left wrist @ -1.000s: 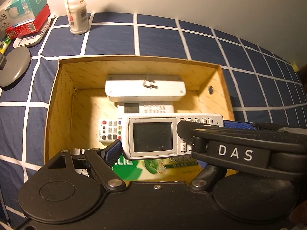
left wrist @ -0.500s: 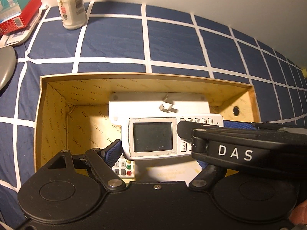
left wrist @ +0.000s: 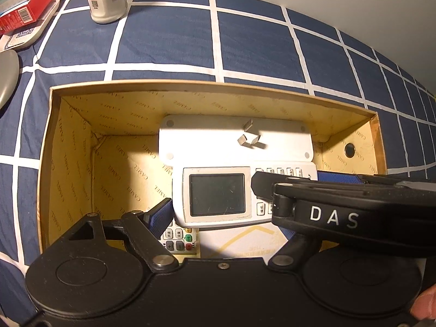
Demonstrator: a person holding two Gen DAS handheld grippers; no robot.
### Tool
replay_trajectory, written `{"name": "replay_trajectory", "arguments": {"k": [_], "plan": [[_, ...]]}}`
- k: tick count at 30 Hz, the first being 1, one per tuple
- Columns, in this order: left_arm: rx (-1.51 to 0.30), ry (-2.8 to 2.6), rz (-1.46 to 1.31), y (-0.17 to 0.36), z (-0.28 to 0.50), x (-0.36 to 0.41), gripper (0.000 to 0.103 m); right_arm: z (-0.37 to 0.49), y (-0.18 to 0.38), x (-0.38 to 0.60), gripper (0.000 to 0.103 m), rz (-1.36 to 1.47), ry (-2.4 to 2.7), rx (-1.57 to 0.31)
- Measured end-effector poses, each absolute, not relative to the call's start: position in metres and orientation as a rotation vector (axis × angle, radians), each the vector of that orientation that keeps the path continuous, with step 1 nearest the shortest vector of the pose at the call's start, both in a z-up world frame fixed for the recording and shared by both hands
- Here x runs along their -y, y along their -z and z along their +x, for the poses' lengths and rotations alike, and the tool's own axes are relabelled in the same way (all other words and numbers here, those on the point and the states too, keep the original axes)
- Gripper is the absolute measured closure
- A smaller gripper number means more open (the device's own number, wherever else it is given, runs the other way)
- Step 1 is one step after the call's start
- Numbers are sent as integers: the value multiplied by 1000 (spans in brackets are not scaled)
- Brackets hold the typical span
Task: Organize objects
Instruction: 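Lower the air-conditioner remote into the box and open both grippers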
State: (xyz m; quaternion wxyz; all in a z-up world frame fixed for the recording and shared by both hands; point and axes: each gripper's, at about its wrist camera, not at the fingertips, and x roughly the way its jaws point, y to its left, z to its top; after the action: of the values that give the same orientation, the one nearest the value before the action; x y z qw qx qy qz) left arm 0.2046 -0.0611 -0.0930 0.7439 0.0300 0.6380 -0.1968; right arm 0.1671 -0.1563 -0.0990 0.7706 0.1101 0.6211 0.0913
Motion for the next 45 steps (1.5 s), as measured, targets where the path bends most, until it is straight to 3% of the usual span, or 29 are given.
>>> {"name": "replay_trajectory", "arguments": {"k": [28, 45], "plan": [[-1456, 432, 66, 120, 216, 60, 26, 176, 125, 153, 34, 233, -178, -1407], [-1380, 399, 60, 82, 196, 43, 23, 152, 82, 164, 32, 222, -176, -1302]]}}
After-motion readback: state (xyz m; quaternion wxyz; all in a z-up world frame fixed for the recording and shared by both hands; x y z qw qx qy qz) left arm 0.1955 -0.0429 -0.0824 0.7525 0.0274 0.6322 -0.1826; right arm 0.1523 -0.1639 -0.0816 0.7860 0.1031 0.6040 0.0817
